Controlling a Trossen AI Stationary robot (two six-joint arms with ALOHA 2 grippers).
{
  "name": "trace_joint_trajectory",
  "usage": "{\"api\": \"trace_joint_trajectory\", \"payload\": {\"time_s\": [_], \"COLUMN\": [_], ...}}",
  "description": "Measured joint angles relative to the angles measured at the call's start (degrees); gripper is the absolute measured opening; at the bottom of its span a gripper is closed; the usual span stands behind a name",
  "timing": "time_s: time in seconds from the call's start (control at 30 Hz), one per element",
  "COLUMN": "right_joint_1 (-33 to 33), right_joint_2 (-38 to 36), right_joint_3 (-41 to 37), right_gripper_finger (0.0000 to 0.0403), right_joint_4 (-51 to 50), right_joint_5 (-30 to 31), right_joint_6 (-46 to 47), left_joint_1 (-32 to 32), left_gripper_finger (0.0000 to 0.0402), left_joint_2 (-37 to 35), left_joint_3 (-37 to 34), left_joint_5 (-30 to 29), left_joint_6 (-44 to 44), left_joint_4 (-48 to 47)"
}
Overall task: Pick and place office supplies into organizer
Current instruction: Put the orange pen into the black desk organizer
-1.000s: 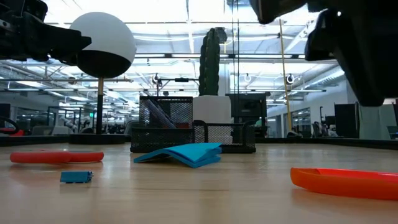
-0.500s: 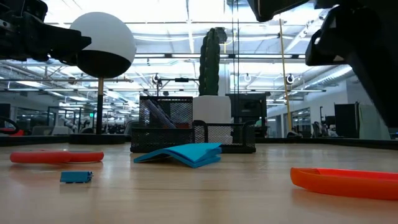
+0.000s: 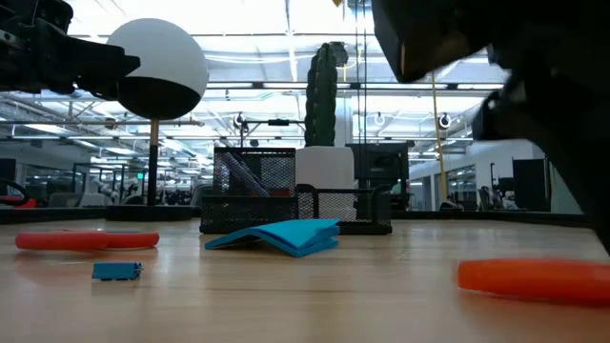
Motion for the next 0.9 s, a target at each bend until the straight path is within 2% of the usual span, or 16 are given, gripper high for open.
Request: {"api": "trace_joint_trajectory", "payload": {"time_s": [0.47,0.57,0.73,0.9], "right_joint_1": [-0.04,-0.04,-0.04,-0.14], "right_joint_2": [0.43,0.43,0.45,0.53], "right_joint_3": [-2.91,-2.94,-2.98,-3.00], "right_gripper_finger": [0.0088,0.0074,0.0020,0.0023], "right_joint_4": [1.98,1.79,1.66,1.41], "right_joint_5": [-0.13,-0.13,-0.21,-0.58], "right_joint_6": [-0.72,-1.66,-4.56,-5.68], "left_joint_1": [0.01,0.02,0.02,0.01], "left_gripper_finger": [0.0145,0.0145,0.0145,0.0145], "left_joint_2": [-0.01,-0.02,-0.01,0.00], "left_joint_3": [0.00,0.00,0.00,0.00], "left_joint_5": [0.00,0.00,0.01,0.01], "left_joint_6": [0.01,0.02,0.02,0.02], "left_joint_4": [0.02,0.02,0.00,0.02]}}
